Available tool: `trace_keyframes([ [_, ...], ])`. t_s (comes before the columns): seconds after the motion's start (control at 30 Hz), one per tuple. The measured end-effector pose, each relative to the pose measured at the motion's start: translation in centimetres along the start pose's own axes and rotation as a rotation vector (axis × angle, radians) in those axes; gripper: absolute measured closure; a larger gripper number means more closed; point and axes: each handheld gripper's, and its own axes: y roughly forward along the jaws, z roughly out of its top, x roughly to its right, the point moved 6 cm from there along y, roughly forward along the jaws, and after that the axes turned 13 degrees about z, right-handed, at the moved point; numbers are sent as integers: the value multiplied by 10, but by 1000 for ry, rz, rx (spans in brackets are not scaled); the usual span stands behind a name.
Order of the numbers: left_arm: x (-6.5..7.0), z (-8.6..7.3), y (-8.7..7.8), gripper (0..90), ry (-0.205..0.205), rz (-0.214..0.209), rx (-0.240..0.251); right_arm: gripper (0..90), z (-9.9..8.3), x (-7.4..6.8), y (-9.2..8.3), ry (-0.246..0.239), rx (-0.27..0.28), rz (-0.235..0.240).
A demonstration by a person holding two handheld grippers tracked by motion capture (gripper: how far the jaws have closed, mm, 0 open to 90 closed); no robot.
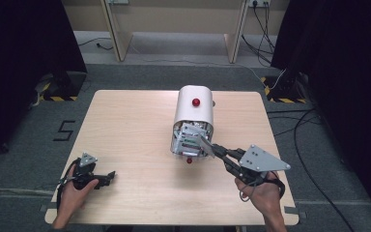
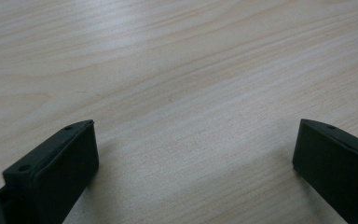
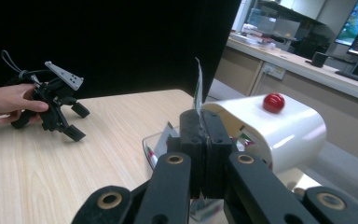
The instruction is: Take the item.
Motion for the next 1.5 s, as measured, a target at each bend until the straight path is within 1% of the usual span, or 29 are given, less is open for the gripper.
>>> trace_keyframes([
  [0.03,0,0,0,0,0,0,0,898,-3,0,-6,5,-5,-7],
  [0.1,0,0,0,0,0,0,0,898,-4,0,-8,4,-6,-12],
  [0.13,0,0,0,0,0,0,0,898,-7,0,-14,12,-4,-15],
  [0.2,0,0,0,0,0,0,0,898,-8,-1,-16,15,-2,-16],
  [0.23,0,0,0,0,0,0,0,898,-9,-1,-23,12,-3,-31],
  [0.33,0,0,0,0,0,0,0,898,-11,-1,-28,14,-7,-42],
  [0.37,0,0,0,0,0,0,0,898,-13,0,-33,21,-11,-53],
  [0.67,0,0,0,0,3,0,-2,898,-30,12,-44,59,-35,-94],
  [0.8,0,0,0,0,3,0,-2,898,-34,16,-47,74,-37,-111],
  [0.83,0,0,0,0,2,0,-2,898,-37,19,-50,81,-40,-122],
  [0.93,0,0,0,0,2,0,-2,897,-39,22,-51,83,-43,-130],
  [1.0,0,0,0,0,3,0,-2,898,-41,26,-53,87,-42,-146],
  [1.03,0,0,0,0,3,0,-2,898,-43,27,-54,92,-49,-148],
  [1.13,0,0,0,0,3,0,-1,898,-49,35,-57,102,-68,-178],
  [1.27,0,0,0,0,2,0,-2,898,-62,46,-60,138,-84,-211],
  [1.5,0,0,0,0,3,0,-2,897,-79,59,-60,164,-129,-252],
])
